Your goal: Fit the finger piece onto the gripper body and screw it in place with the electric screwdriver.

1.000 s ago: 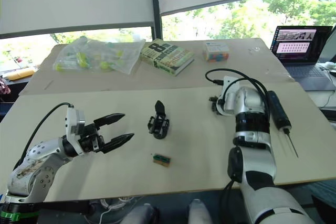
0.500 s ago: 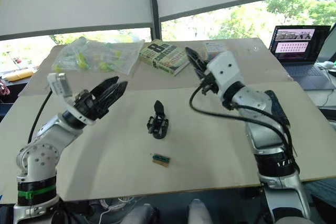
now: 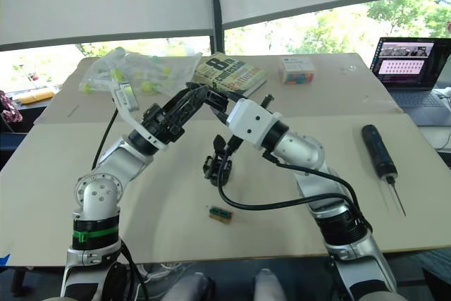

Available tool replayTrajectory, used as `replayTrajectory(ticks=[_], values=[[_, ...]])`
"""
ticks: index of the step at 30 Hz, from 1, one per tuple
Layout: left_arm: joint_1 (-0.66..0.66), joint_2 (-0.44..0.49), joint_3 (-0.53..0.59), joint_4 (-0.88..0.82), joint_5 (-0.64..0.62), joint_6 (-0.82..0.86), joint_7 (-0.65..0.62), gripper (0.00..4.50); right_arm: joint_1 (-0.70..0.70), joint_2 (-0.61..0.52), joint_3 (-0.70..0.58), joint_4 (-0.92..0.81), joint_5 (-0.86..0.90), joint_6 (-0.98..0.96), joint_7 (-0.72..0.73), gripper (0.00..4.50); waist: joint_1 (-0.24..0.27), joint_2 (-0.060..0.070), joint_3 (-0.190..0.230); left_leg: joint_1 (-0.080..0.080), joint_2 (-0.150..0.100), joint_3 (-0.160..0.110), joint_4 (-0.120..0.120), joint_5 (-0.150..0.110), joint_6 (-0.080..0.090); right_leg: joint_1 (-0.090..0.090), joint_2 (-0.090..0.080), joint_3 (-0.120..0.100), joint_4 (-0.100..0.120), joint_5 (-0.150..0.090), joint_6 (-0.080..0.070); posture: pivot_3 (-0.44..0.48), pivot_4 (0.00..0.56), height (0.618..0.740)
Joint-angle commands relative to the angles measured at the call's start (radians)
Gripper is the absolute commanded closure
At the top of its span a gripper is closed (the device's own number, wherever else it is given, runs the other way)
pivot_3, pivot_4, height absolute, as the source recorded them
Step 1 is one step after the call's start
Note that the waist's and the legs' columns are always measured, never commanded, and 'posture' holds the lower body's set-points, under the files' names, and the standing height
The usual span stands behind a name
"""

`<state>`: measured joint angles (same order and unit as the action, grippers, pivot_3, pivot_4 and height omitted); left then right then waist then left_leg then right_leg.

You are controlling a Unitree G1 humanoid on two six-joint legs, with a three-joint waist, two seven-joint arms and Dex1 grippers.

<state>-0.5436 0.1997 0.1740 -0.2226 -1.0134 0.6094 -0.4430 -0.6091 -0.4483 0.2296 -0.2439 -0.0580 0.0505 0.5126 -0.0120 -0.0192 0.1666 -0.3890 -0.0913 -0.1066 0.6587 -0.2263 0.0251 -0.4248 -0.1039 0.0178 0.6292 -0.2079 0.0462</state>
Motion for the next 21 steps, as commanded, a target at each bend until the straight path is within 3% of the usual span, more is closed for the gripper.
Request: replayTrajectory(ticks=[1, 4, 6, 11, 12, 15, 16, 21], values=[[-0.017, -0.016, -0.003, -0.023, 0.007, -0.031, -0.017, 0.0, 0.001, 0.004, -0.017, -0.048, -0.005, -0.013, 0.009, 3.38, -0.001, 0.0, 0.0, 0.0, 0.0, 0.0, 0.0, 0.0, 0.0, 0.0, 0.0, 0.0, 0.0, 0.0, 0.0, 0.0, 0.15, 0.74], [-0.018, -0.03, -0.008, -0.022, 0.02, -0.041, -0.025, 0.89, 0.006, 0.006, -0.017, -0.056, -0.01, -0.005, 0.013, 3.38, -0.001, 0.0, 0.0, 0.0, 0.0, 0.0, 0.0, 0.0, 0.0, 0.0, 0.0, 0.0, 0.0, 0.0, 0.0, 0.0, 0.15, 0.74], [-0.019, -0.039, -0.01, -0.02, 0.029, -0.053, -0.031, 1.74, 0.009, 0.008, -0.019, -0.058, -0.013, 0.002, 0.015, 3.38, 0.0, 0.0, 0.0, 0.0, 0.0, 0.0, 0.0, 0.0, 0.0, 0.0, 0.0, 0.0, 0.0, 0.0, 0.0, 0.0, 0.15, 0.74], [-0.023, -0.062, -0.011, -0.02, 0.046, -0.078, -0.035, 4.29, 0.017, 0.007, -0.022, -0.061, -0.015, 0.022, 0.022, 3.38, 0.0, 0.0, 0.0, 0.0, 0.0, 0.0, 0.0, 0.0, 0.0, 0.0, 0.0, 0.0, 0.0, 0.0, 0.0, 0.0, 0.15, 0.74], [-0.023, -0.065, -0.012, -0.022, 0.047, -0.079, -0.034, 4.48, 0.021, 0.007, -0.023, -0.066, -0.011, 0.032, 0.028, 3.38, 0.0, 0.0, 0.0, 0.0, 0.0, 0.0, 0.0, 0.0, 0.0, 0.0, 0.0, 0.0, 0.0, 0.0, 0.0, 0.0, 0.15, 0.74], [-0.018, -0.057, -0.018, -0.017, 0.062, -0.082, -0.053, 4.48, 0.035, 0.025, -0.042, -0.085, 0.023, 0.104, 0.029, 3.38, -0.001, 0.0, 0.0, 0.0, 0.0, 0.0, 0.0, 0.0, 0.0, 0.0, 0.0, 0.0, 0.0, 0.0, 0.0, 0.0, 0.15, 0.74], [-0.019, -0.053, -0.013, -0.007, 0.066, -0.086, -0.06, 4.5, 0.033, 0.025, -0.044, -0.09, 0.026, 0.108, 0.033, 2.32, -0.001, 0.0, 0.0, 0.0, 0.0, 0.0, 0.0, 0.0, 0.0, 0.0, 0.0, 0.0, 0.0, 0.0, 0.0, 0.0, 0.15, 0.74], [-0.056, -0.021, 0.033, 0.045, 0.042, -0.085, -0.097, 4.5, 0.025, -0.018, -0.092, -0.1, 0.105, 0.125, 0.121, 0.61, 0.0, 0.0, 0.0, 0.0, 0.0, 0.0, 0.0, 0.0, 0.0, 0.0, 0.001, 0.0, 0.0, 0.0, 0.0, 0.0, 0.15, 0.74]])
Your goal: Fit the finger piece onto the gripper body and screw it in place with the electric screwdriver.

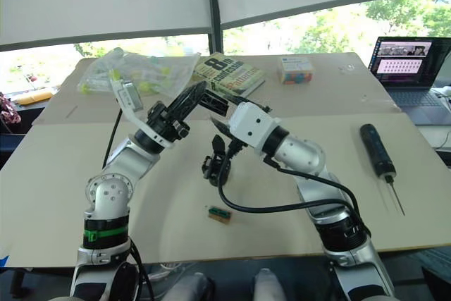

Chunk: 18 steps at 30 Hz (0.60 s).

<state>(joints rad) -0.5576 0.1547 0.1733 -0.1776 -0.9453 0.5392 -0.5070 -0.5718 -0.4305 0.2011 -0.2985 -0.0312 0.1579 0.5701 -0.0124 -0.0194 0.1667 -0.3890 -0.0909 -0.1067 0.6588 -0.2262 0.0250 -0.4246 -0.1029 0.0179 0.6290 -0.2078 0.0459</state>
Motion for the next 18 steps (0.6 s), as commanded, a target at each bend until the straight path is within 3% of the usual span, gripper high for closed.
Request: replayTrajectory(ticks=[1, 2, 4, 7, 10, 15, 18], values=[[-0.052, 0.04, 0.042, 0.013, -0.027, -0.009, -0.045, 4.5, -0.013, -0.053, -0.081, -0.041, 0.119, 0.048, 0.1, 0.25, 0.0, -0.001, 0.0, 0.0, 0.0, 0.0, 0.0, 0.0, 0.0, 0.0, 0.0, 0.0, 0.0, 0.0, 0.0, 0.0, 0.15, 0.74], [-0.064, 0.058, 0.052, 0.03, -0.031, -0.001, -0.058, 4.5, -0.02, -0.065, -0.105, -0.035, 0.165, 0.085, 0.125, 0.01, 0.0, -0.001, 0.001, 0.0, 0.0, 0.0, 0.0, 0.0, 0.0, 0.0, 0.0, 0.0, -0.001, 0.0, 0.0, 0.0, 0.15, 0.74], [-0.091, 0.105, 0.075, 0.074, -0.057, 0.041, -0.086, 4.5, -0.048, -0.082, -0.161, -0.013, 0.268, 0.156, 0.17, 0.01, 0.0, -0.001, 0.001, 0.0, 0.0, 0.0, 0.0, 0.0, 0.0, 0.0, 0.0, 0.0, -0.001, 0.0, 0.0, 0.0, 0.15, 0.74], [-0.128, 0.258, 0.082, 0.152, -0.13, 0.214, -0.216, 4.5, -0.1, -0.171, -0.211, 0.013, 0.487, 0.334, 0.365, 0.01, -0.005, -0.001, 0.002, 0.0, 0.0, 0.0, 0.0, 0.0, 0.0, 0.0, 0.0, 0.0, 0.0, 0.0, 0.0, 0.0, 0.15, 0.74], [-0.149, 0.371, 0.045, 0.195, -0.171, 0.363, -0.328, 4.5, -0.153, -0.248, -0.2, 0.023, 0.637, 0.564, 0.459, 0.01, -0.009, -0.001, 0.002, 0.0, 0.002, 0.0, 0.0, -0.001, 0.002, 0.0, 0.002, 0.0, -0.001, 0.0, 0.0, 0.0, 0.15, 0.74], [-0.185, 0.447, -0.018, 0.198, -0.198, 0.518, -0.459, 4.5, -0.273, -0.344, -0.109, 0.048, 0.818, 0.928, 0.586, 0.01, -0.004, -0.002, 0.004, -0.001, 0.002, 0.0, 0.0, -0.001, 0.002, -0.001, 0.003, -0.001, -0.001, 0.0, 0.0, 0.0, 0.15, 0.74], [-0.175, 0.446, -0.053, 0.161, -0.178, 0.534, -0.507, 4.5, -0.319, -0.342, -0.041, 0.043, 0.844, 1.076, 0.56, 0.01, -0.003, -0.002, 0.004, -0.001, 0.002, 0.0, 0.0, -0.001, 0.001, -0.001, 0.002, -0.001, -0.001, 0.0, 0.0, 0.0, 0.15, 0.74]])
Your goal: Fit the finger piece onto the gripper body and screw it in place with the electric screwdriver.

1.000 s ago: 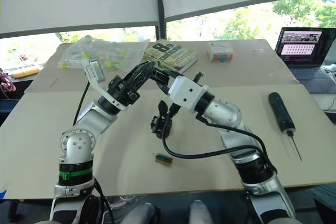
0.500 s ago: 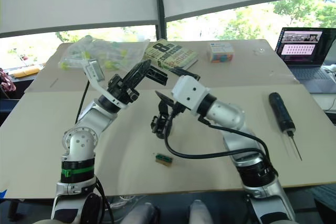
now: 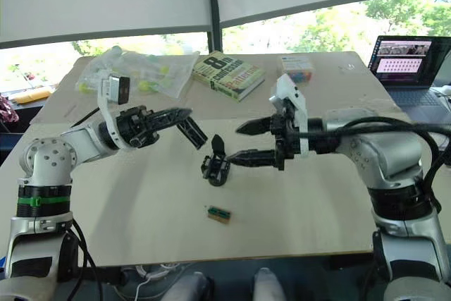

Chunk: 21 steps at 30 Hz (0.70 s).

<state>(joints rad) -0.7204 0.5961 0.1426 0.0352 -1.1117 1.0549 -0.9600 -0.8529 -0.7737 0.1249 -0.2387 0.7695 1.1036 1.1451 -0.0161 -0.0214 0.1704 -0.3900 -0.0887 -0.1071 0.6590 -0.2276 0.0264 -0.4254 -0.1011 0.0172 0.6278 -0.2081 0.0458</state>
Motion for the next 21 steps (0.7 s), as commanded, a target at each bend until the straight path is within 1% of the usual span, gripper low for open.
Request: replayTrajectory(ticks=[1, 3, 5, 8, 14, 21], values=[[-0.007, 0.005, -0.034, -0.063, -0.004, 0.021, -0.064, 4.5, -0.044, 0.017, 0.041, -0.014, 0.047, 0.152, -0.035, 0.01, 0.001, 0.0, 0.0, 0.0, 0.0, 0.0, 0.0, 0.0, 0.0, 0.0, 0.0, 0.0, 0.0, 0.0, 0.0, 0.0, 0.15, 0.74], [0.013, 0.006, -0.065, -0.092, 0.027, 0.007, -0.086, 4.5, -0.068, 0.075, 0.019, 0.0, 0.102, 0.248, -0.077, 0.01, 0.0, 0.0, 0.0, -0.001, 0.0, 0.0, 0.0, 0.0, 0.0, -0.001, -0.001, 0.0, 0.0, 0.0, 0.0, 0.0, 0.15, 0.74], [0.028, 0.01, -0.09, -0.109, 0.052, 0.004, -0.093, 4.5, -0.086, 0.12, 0.004, 0.005, 0.123, 0.304, -0.117, 0.01, 0.0, 0.0, 0.0, -0.002, -0.001, 0.0, 0.0, 0.0, -0.001, -0.002, -0.003, 0.0, 0.001, 0.0, 0.0, 0.0, 0.15, 0.74], [0.035, -0.003, -0.102, -0.123, 0.055, 0.02, -0.078, 4.5, -0.098, 0.165, -0.008, 0.006, 0.136, 0.362, -0.17, 0.01, 0.002, 0.0, 0.0, -0.003, -0.001, 0.0, 0.0, 0.0, -0.001, -0.005, -0.003, 0.0, 0.002, 0.0, 0.0, 0.0, 0.15, 0.74], [0.047, -0.023, -0.118, -0.137, 0.068, 0.01, -0.074, 4.5, -0.113, 0.222, -0.036, 0.002, 0.177, 0.438, -0.222, 0.01, 0.004, 0.0, 0.0, -0.013, -0.002, 0.0, 0.002, 0.001, -0.002, -0.015, -0.004, 0.0, 0.004, 0.001, -0.001, 0.0, 0.15, 0.74], [0.07, -0.028, -0.116, -0.152, 0.077, 0.016, -0.074, 4.5, -0.113, 0.263, -0.067, -0.005, 0.211, 0.471, -0.272, 0.01, 0.001, 0.0, 0.0, -0.013, -0.002, 0.0, 0.002, 0.001, -0.002, -0.015, -0.004, 0.0, 0.004, 0.001, -0.001, 0.0, 0.15, 0.74]])
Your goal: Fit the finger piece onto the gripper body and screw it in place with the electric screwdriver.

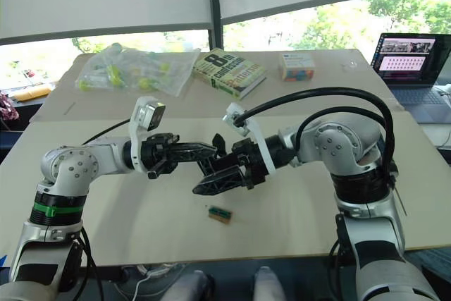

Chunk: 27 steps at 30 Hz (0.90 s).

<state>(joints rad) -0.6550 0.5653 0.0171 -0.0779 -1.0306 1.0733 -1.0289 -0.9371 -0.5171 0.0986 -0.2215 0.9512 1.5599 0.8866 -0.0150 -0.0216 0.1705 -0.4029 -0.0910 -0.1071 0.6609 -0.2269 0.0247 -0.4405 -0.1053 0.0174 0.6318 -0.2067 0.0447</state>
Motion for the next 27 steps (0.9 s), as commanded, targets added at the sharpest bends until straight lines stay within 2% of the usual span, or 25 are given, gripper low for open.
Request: replayTrajectory(ticks=[1, 2, 5, 14, 15, 23, 27], values=[[0.007, 0.004, 0.009, -0.042, -0.001, -0.002, -0.007, 4.5, -0.028, 0.008, -0.043, -0.021, 0.033, 0.014, -0.019, 0.01, 0.0, 0.0, 0.0, 0.0, 0.0, 0.0, 0.0, 0.0, 0.0, 0.0, 0.0, 0.0, 0.0, 0.0, 0.0, 0.0, 0.15, 0.74], [0.011, 0.004, 0.008, -0.043, 0.003, -0.003, -0.007, 4.5, -0.029, 0.008, -0.043, -0.019, 0.036, 0.013, -0.023, 0.01, 0.0, 0.0, 0.0, 0.0, 0.0, 0.0, 0.0, 0.0, 0.0, 0.0, 0.0, 0.0, 0.0, 0.0, 0.0, 0.0, 0.15, 0.74], [0.018, -0.006, 0.014, -0.044, 0.003, -0.004, 0.002, 4.5, -0.029, 0.014, -0.038, -0.015, 0.037, 0.007, -0.037, 0.81, 0.0, 0.0, 0.0, 0.0, 0.0, 0.0, 0.0, 0.0, 0.0, 0.0, 0.0, 0.0, 0.0, 0.0, 0.0, 0.0, 0.15, 0.74], [0.026, -0.024, 0.035, -0.049, -0.018, 0.0, 0.027, 4.5, -0.012, 0.013, -0.021, -0.026, 0.054, 0.003, -0.052, 3.95, -0.001, 0.0, 0.0, 0.0, 0.0, 0.0, 0.0, 0.0, 0.0, 0.0, 0.0, 0.0, 0.0, 0.0, 0.0, 0.0, 0.15, 0.74], [0.027, -0.025, 0.037, -0.049, -0.02, -0.001, 0.031, 4.5, -0.01, 0.012, -0.019, -0.029, 0.057, 0.004, -0.05, 4.1, -0.001, 0.0, 0.0, 0.0, 0.0, 0.0, 0.0, 0.0, 0.0, 0.0, 0.0, 0.0, 0.0, 0.0, 0.0, 0.0, 0.15, 0.74], [0.009, -0.033, 0.074, -0.025, -0.05, 0.004, 0.043, 4.5, 0.02, -0.028, -0.009, -0.04, 0.056, -0.02, -0.009, 4.09, 0.001, 0.0, 0.0, 0.0, 0.0, 0.0, 0.0, 0.0, 0.0, 0.0, 0.0, 0.0, 0.0, 0.0, 0.0, 0.0, 0.15, 0.74], [0.017, -0.027, 0.106, -0.046, -0.025, -0.065, 0.053, 2.74, 0.034, -0.055, -0.018, -0.028, 0.037, -0.072, 0.019, 4.1, -0.002, 0.0, 0.0, 0.0, 0.0, 0.0, 0.0, 0.0, 0.0, 0.0, 0.0, 0.0, 0.0, 0.0, 0.0, 0.0, 0.15, 0.74]])
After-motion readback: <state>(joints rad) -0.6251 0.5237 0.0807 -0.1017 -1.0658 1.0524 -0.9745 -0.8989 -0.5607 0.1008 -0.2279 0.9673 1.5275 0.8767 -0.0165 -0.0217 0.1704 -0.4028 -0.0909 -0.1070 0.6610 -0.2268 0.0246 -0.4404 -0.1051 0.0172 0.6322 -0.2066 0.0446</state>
